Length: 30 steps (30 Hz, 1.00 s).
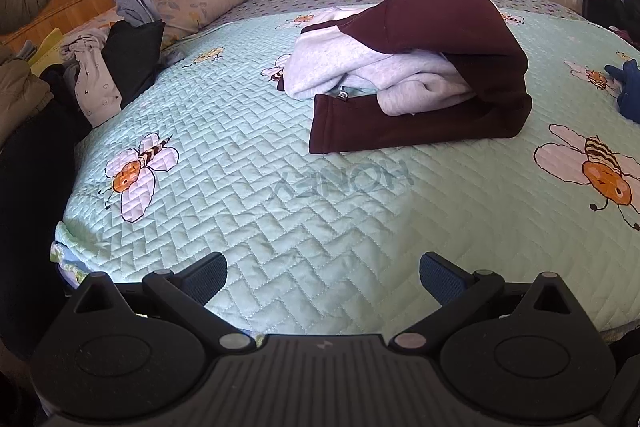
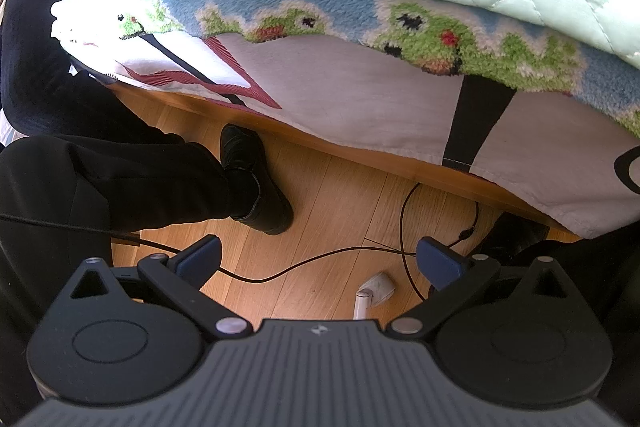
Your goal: Fold clothes
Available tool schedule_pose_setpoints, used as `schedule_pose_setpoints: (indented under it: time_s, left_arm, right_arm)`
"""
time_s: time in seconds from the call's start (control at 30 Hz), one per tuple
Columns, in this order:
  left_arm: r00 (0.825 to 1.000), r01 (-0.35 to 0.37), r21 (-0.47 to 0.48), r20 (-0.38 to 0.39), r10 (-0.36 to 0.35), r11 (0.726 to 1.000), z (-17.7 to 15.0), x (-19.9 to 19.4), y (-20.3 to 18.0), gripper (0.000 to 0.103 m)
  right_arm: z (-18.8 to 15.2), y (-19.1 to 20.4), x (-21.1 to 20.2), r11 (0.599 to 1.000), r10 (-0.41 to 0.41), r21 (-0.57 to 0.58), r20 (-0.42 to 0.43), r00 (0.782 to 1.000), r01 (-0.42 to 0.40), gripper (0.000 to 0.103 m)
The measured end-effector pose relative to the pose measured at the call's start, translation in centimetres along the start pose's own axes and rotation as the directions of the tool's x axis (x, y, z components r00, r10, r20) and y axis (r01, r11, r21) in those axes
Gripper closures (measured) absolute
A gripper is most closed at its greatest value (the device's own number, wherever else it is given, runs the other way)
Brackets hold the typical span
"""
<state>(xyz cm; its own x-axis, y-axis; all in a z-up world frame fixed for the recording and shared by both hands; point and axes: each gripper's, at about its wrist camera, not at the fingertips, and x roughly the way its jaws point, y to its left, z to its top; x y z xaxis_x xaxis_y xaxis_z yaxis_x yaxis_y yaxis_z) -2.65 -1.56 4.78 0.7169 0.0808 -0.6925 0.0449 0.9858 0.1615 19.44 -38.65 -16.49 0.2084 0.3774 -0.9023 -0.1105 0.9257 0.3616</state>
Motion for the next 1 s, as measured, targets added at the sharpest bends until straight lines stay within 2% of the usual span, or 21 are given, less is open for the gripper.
schedule_pose_setpoints:
  time_s: [1.0]
  left_arm:
    - [0.996, -0.021, -0.069, -0.09, 0.015, 0.997, -3.1, 1.7, 2.3, 0.001]
  right_arm:
    - [0.1, 0.2, -0.4, 1.0, -0.012, -0.019, 0.034, 0.999, 0.013, 0.0]
